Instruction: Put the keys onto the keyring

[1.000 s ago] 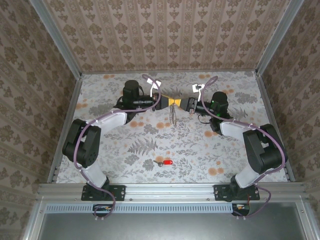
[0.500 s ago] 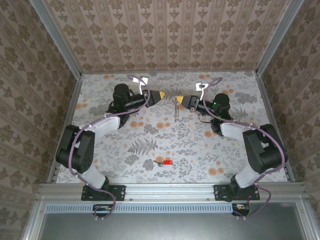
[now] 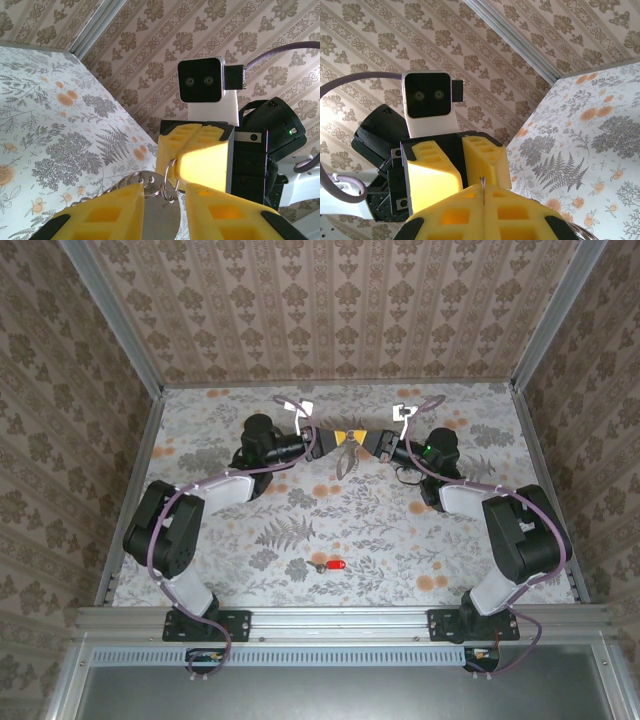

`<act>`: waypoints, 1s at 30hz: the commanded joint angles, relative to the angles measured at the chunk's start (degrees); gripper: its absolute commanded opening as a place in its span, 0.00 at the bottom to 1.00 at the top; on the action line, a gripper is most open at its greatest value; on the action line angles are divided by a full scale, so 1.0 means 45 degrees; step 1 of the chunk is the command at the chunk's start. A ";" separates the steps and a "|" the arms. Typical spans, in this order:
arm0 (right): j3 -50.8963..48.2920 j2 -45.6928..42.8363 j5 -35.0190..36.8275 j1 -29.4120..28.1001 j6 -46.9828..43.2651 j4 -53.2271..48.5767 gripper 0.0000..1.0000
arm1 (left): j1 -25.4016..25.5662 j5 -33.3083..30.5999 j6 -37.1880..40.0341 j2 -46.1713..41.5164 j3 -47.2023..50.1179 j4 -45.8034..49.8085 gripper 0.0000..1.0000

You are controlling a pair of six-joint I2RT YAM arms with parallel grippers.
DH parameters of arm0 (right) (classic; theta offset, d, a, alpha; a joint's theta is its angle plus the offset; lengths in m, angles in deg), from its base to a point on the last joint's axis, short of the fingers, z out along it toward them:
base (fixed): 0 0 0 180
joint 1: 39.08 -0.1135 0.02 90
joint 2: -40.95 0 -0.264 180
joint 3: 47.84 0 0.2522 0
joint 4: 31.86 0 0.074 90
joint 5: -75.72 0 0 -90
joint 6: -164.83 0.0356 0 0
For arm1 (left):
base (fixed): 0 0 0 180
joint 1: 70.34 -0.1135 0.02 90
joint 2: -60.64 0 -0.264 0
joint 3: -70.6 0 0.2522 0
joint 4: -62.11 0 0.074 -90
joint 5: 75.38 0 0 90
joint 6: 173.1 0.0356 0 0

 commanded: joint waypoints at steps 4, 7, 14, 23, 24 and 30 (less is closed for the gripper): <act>0.0195 0.0018 0.0174 -0.0063 0.0104 0.0703 0.00 | 0.0096 0.0280 -0.0380 0.0272 -0.0381 -0.0891 0.29; 0.0213 0.0020 0.0149 -0.0067 0.0118 0.0669 0.00 | 0.0135 0.0357 -0.0396 0.0312 -0.0471 -0.0895 0.29; 0.0229 0.0075 0.0171 -0.0082 0.0119 0.0668 0.00 | 0.0267 0.0417 -0.0384 0.0371 -0.0574 -0.0890 0.29; 0.0214 0.0078 0.0161 -0.0074 0.0113 0.0619 0.00 | 0.0360 0.0362 -0.0403 0.0488 -0.0684 -0.0997 0.21; 0.0214 0.0076 0.0170 -0.0069 0.0118 0.0611 0.00 | 0.0369 0.0369 -0.0405 0.0488 -0.0709 -0.1003 0.20; 0.0211 0.0077 0.0259 -0.0078 0.0061 0.0512 0.00 | 0.0408 0.0377 -0.0529 0.0544 -0.0667 -0.1258 0.17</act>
